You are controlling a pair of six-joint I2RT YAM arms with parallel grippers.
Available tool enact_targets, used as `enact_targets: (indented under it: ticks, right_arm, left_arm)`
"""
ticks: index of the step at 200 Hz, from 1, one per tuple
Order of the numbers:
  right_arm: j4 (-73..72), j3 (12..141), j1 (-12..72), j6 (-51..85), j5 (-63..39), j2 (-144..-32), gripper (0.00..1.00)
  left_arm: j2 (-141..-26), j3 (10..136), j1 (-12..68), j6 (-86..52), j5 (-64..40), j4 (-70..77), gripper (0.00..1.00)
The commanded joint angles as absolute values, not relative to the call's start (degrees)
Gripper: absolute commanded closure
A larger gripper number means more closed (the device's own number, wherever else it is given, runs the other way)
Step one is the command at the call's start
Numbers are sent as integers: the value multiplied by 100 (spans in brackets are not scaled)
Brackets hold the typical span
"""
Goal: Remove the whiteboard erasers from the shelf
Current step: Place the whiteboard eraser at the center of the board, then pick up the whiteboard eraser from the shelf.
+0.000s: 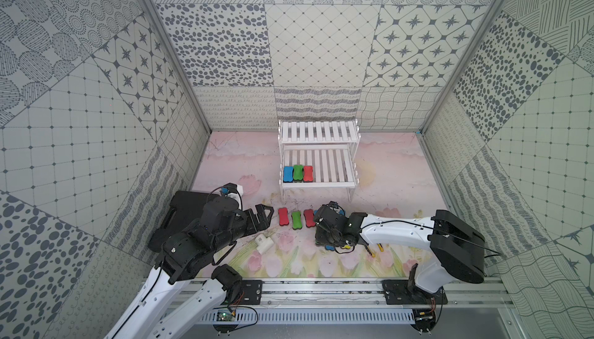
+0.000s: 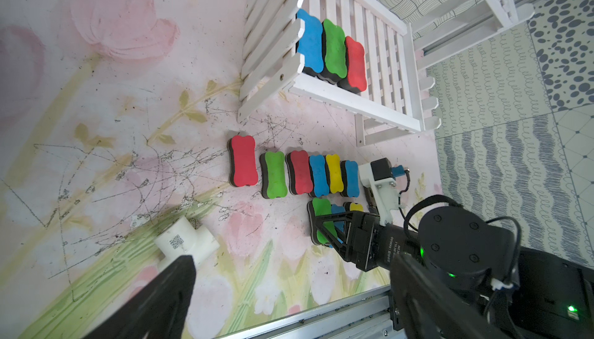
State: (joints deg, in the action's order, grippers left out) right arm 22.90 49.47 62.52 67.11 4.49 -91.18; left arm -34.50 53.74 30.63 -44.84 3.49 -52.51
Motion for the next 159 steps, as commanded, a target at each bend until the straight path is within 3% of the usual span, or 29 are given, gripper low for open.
enact_targets:
  ticks: [1,85,159]
  right_arm:
    - [2533,4990,6239,6500,402,-9110,55]
    - [2669,5175,6304,6216,628,-8872,45]
    - [3427,5630,6328,5087,1331,-7576,48]
  left_arm:
    - [-3411,5361,3022,-4417,422,-5335,0]
    - [-3437,5440,3022,-4377,57,-5232,0]
    - [-3657,5408,3025,-4173,-464,-4892,2]
